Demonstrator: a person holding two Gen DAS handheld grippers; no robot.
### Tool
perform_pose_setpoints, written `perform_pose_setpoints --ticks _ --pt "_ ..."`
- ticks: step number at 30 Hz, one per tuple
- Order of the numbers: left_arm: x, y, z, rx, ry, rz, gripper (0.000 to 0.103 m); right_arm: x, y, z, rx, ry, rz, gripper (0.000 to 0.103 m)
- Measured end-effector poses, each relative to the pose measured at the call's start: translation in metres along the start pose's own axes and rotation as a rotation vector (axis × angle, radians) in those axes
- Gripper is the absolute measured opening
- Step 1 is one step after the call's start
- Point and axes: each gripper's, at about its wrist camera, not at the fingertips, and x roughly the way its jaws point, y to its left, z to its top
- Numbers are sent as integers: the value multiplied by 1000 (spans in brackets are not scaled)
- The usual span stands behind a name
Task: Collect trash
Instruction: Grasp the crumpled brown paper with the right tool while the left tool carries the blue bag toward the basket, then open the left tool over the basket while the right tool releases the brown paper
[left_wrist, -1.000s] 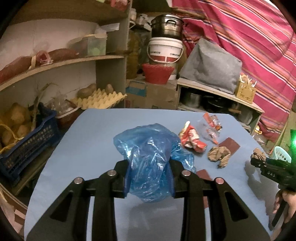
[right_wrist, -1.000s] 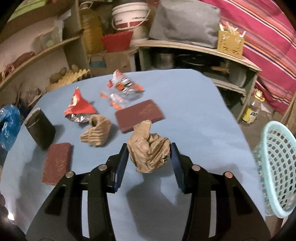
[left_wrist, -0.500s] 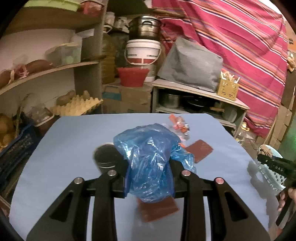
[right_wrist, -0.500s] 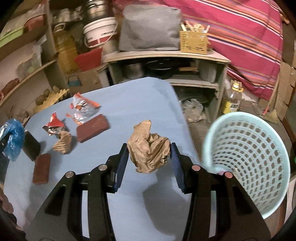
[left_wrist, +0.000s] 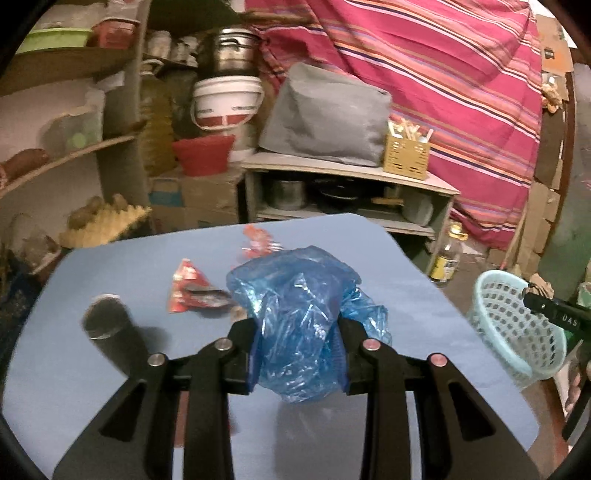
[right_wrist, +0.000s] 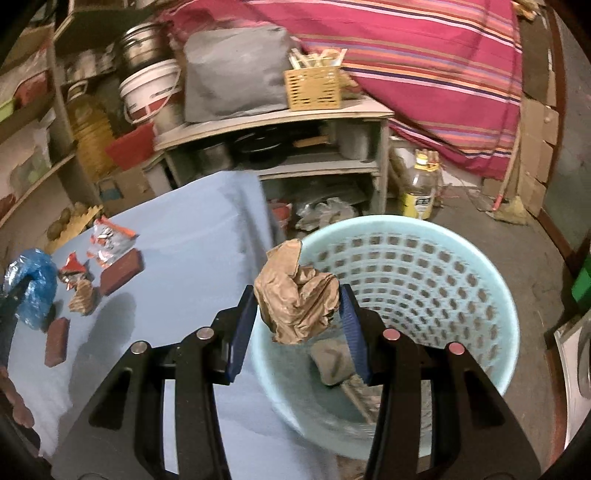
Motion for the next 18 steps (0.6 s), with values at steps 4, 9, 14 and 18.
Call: perform_pose_setpoints --ticks 4,9,14,18 --pt "14 -36 2 43 9 -25 31 -7 -26 2 38 -18 -9 46" --pt "29 -83 8 55 21 -93 31 -10 -53 6 72 -32 -39 46" --pt "39 -136 13 76 21 -174 31 -15 -74 10 87 -44 -75 46" --pt "46 -179 14 107 21 -224 31 -17 -87 10 104 -53 -99 46"
